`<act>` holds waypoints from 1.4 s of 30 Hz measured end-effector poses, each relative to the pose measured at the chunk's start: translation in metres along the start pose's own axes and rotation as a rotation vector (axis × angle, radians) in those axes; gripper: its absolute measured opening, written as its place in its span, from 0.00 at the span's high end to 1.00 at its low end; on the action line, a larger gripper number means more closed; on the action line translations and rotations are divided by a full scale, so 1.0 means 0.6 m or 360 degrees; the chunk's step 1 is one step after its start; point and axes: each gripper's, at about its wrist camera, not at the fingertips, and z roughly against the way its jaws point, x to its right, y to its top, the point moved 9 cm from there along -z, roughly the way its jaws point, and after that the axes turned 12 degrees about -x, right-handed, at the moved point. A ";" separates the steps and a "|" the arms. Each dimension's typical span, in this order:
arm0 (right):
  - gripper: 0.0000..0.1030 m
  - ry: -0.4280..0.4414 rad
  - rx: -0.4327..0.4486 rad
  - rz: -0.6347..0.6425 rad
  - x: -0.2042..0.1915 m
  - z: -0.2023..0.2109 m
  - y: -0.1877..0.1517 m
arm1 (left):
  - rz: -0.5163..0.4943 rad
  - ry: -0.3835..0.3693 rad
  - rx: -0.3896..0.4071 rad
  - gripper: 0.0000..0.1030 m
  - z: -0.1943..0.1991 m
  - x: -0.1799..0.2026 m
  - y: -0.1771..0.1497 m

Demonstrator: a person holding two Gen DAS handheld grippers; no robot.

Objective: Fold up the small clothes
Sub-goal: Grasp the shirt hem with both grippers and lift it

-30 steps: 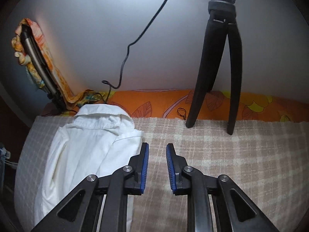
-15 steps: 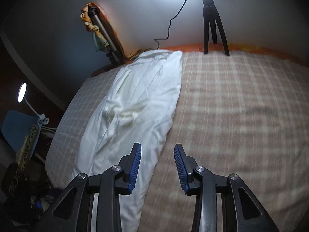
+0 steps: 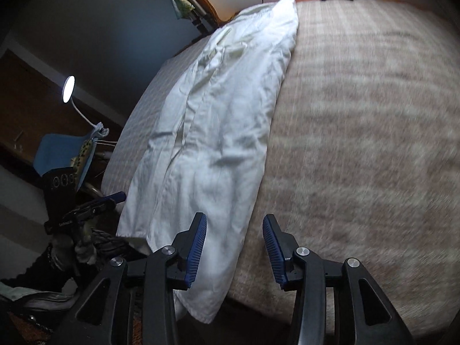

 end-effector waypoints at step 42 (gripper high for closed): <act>0.90 0.0905 0.0378 -0.0292 -0.051 0.069 0.086 | 0.0012 -0.0376 0.0121 0.93 0.050 0.089 0.143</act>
